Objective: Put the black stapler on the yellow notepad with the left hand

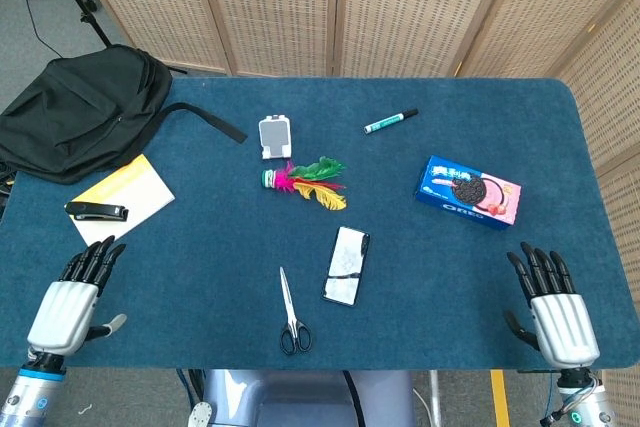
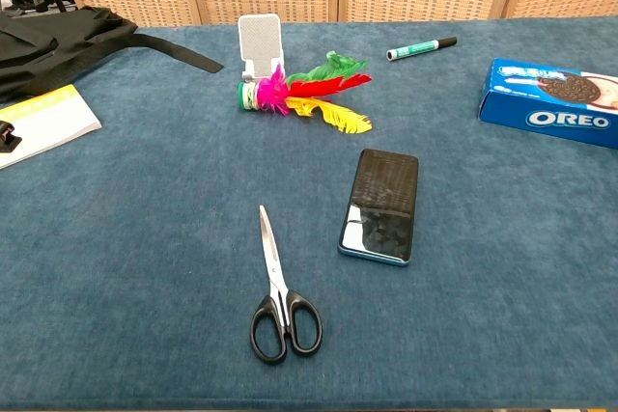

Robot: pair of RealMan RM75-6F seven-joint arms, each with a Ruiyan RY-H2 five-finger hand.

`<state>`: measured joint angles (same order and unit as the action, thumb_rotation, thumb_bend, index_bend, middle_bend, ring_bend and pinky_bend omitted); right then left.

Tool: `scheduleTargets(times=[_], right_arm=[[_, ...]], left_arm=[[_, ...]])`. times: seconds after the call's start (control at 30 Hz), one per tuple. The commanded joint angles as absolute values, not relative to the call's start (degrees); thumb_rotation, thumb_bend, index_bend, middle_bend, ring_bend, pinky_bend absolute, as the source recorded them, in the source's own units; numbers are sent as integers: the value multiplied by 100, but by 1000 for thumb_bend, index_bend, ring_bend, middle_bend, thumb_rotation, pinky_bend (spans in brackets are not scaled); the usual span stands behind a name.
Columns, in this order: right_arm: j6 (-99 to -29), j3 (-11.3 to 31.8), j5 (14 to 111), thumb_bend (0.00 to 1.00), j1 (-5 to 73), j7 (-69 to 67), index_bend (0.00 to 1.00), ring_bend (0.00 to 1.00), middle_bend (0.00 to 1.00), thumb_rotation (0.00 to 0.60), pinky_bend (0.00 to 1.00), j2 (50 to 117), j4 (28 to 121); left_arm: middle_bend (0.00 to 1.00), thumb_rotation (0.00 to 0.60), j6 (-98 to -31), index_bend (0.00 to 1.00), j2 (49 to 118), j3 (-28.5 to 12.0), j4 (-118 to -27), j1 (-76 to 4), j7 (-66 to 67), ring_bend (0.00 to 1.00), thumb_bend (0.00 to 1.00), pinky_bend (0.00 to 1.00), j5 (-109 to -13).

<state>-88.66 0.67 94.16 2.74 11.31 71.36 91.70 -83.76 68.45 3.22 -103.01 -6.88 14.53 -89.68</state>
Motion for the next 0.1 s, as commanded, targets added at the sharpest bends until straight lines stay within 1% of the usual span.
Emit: scheduleTargets(times=[0.03,0.1], right_arm=[[-8844,64,9408,315,286,1151,67,0,0,600,0,7155,9158],[-8825,59,9409,316,294,1159,67,0,0,600,0,7167,9151]], left_arm=[[0,600,-8393,0,6872,297,-10274,-670,1492,0,135,141,-8957],[0,600,-8382,0,6886,290,-10267,-667,1487,0,130,132,-8951]])
